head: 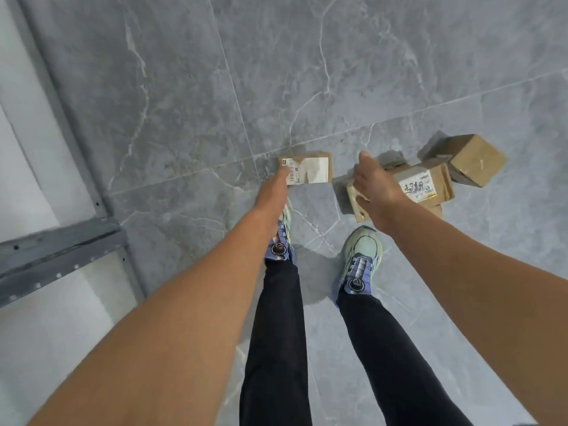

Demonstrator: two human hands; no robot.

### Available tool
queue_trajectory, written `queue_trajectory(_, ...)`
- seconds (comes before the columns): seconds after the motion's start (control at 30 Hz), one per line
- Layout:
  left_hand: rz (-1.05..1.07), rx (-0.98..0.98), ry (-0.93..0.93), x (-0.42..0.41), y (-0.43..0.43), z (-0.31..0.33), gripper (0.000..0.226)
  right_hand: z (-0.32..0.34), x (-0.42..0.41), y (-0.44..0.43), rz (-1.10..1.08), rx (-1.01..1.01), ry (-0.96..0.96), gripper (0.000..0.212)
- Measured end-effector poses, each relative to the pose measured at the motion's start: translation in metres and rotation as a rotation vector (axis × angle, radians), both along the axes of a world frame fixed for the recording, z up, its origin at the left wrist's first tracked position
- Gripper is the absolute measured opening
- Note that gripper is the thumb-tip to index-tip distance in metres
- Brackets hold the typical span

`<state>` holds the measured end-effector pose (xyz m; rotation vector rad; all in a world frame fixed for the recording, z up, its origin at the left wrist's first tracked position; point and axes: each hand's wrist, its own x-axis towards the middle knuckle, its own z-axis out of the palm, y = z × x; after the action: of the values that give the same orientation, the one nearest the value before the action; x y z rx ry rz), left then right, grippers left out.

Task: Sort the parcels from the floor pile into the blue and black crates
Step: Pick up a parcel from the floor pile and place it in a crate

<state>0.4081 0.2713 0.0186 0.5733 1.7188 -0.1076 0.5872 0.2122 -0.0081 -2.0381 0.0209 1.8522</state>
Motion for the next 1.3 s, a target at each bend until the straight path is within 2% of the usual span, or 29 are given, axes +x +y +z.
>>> queue_trajectory(0.07,0.002,-0.016,0.021,-0.003,0.014,-0.043,0.042,-0.037,-0.002,0.012,0.016,-0.021,-0.011,0.081)
queue_trajectory(0.2,0.042,-0.04,-0.008,-0.006,0.031,-0.115,0.045,-0.108,-0.007,0.033,-0.043,-0.046,-0.031,0.077)
queue_trajectory(0.43,0.079,-0.079,0.024,-0.002,0.037,-0.185,0.051,-0.187,-0.018,0.041,-0.037,-0.084,0.013,0.084)
queue_trajectory(0.5,0.097,-0.078,0.028,-0.004,0.036,-0.193,0.053,-0.197,-0.02,0.038,-0.018,-0.081,0.019,0.072)
queue_trajectory(0.57,0.109,-0.079,0.001,-0.007,0.036,-0.195,0.054,-0.2,-0.023,0.037,-0.006,-0.073,0.009,0.051)
queue_trajectory(0.63,0.131,-0.088,-0.015,-0.009,0.036,-0.19,0.055,-0.191,-0.028,0.038,-0.036,-0.063,0.011,0.045)
queue_trajectory(0.77,0.164,-0.075,-0.047,-0.012,0.036,-0.159,0.054,-0.159,-0.032,0.033,-0.13,-0.029,0.028,0.09)
queue_trajectory(0.8,0.18,-0.071,-0.06,-0.011,0.037,-0.148,0.054,-0.143,-0.03,0.034,-0.133,-0.026,0.028,0.089)
queue_trajectory(0.93,0.207,0.003,-0.071,0.001,0.042,-0.078,0.053,-0.074,-0.02,0.038,-0.135,0.076,-0.004,0.059)
queue_trajectory(1.03,0.241,0.04,-0.122,0.017,0.047,-0.009,0.047,-0.005,-0.007,0.04,-0.196,0.095,-0.011,0.062)
queue_trajectory(1.17,0.206,0.124,-0.185,0.042,0.049,0.096,0.048,0.111,0.018,0.037,-0.237,0.139,-0.056,0.084)
queue_trajectory(1.3,0.133,0.211,-0.252,0.074,0.048,0.219,0.048,0.236,0.05,0.026,-0.258,0.289,-0.101,0.063)
